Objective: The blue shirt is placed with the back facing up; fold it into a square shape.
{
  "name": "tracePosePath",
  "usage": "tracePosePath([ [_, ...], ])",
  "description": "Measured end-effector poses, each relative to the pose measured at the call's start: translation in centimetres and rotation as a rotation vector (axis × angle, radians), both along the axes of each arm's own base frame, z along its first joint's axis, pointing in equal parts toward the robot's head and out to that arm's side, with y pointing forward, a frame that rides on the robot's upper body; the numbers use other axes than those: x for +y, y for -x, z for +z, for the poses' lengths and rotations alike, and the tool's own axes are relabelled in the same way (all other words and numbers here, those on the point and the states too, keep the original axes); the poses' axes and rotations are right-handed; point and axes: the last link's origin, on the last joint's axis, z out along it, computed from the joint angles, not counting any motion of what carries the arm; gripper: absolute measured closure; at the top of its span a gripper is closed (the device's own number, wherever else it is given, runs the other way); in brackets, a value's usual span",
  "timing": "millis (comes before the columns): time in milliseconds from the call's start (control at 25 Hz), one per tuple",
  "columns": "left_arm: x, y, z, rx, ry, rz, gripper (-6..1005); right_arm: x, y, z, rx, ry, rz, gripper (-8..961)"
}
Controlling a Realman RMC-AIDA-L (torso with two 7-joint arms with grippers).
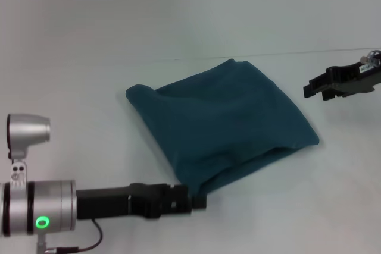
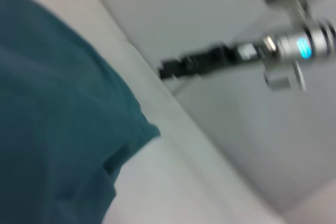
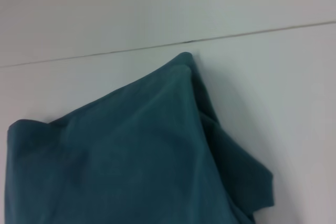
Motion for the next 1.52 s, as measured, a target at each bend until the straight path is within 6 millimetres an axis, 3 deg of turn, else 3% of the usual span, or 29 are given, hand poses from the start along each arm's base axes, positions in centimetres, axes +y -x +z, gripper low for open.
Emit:
tracePosePath([
  [160,-0.1,0.6,-0.2,0.096,-0.085,-0.189,218,-0.1,-0.3,0.1,0.007,-0.011,-0.016,432],
  [480,0.5,1.1,-1.4,0.165,-0.253,-0.358,218,0.0,-0.9,0.0,0.044,-0.043,-0.048,432],
  [880,1.4,0.6,-2.9,0.256,-0.319,-0.488,219,-0.1,-1.4,0.1,0.091,-0.068,-0.088,432],
  [1200,2.3,0.3,-3.9,0.285,-0.477,-0.557,218,-0.3,-1.8,0.2,0.096,-0.077,-0.106,432],
  [1520,1.8,0.8,-4.5,0.306,-0.503,-0.605,217,-0.4,-2.1,0.4,0.097,-0.083,-0.115,432],
])
